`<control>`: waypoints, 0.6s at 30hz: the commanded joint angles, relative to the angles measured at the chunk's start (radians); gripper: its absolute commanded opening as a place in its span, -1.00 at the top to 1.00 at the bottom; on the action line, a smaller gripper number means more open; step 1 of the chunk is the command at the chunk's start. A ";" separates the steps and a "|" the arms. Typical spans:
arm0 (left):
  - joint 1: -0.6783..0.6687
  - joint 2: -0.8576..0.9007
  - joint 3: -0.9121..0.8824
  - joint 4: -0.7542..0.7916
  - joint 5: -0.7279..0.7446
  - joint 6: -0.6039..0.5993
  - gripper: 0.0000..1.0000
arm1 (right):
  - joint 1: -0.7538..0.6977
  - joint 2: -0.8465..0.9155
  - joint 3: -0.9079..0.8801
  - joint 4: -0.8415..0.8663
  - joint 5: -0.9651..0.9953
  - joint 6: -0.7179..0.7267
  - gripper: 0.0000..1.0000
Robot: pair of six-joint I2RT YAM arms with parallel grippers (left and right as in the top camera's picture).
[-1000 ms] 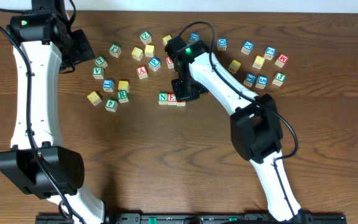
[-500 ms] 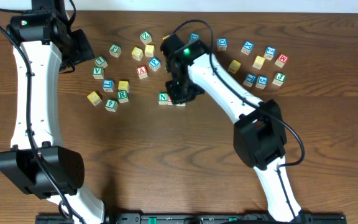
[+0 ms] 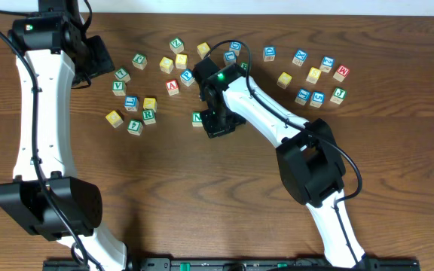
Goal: Spell out NEURIPS
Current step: 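Push the N E U blocks together into a row with the right gripper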
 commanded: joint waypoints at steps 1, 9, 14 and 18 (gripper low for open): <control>-0.002 0.008 -0.004 -0.002 -0.002 -0.009 -0.13 | 0.001 -0.019 -0.006 0.017 0.039 -0.001 0.97; -0.002 0.008 -0.004 -0.002 -0.002 -0.009 -0.13 | 0.002 -0.019 -0.011 0.055 0.058 -0.001 0.97; -0.002 0.008 -0.004 -0.002 -0.002 -0.009 -0.12 | 0.002 -0.019 -0.012 0.061 0.058 -0.001 0.97; -0.002 0.008 -0.004 -0.002 -0.002 -0.009 -0.12 | 0.002 -0.019 -0.012 0.067 0.058 -0.001 0.98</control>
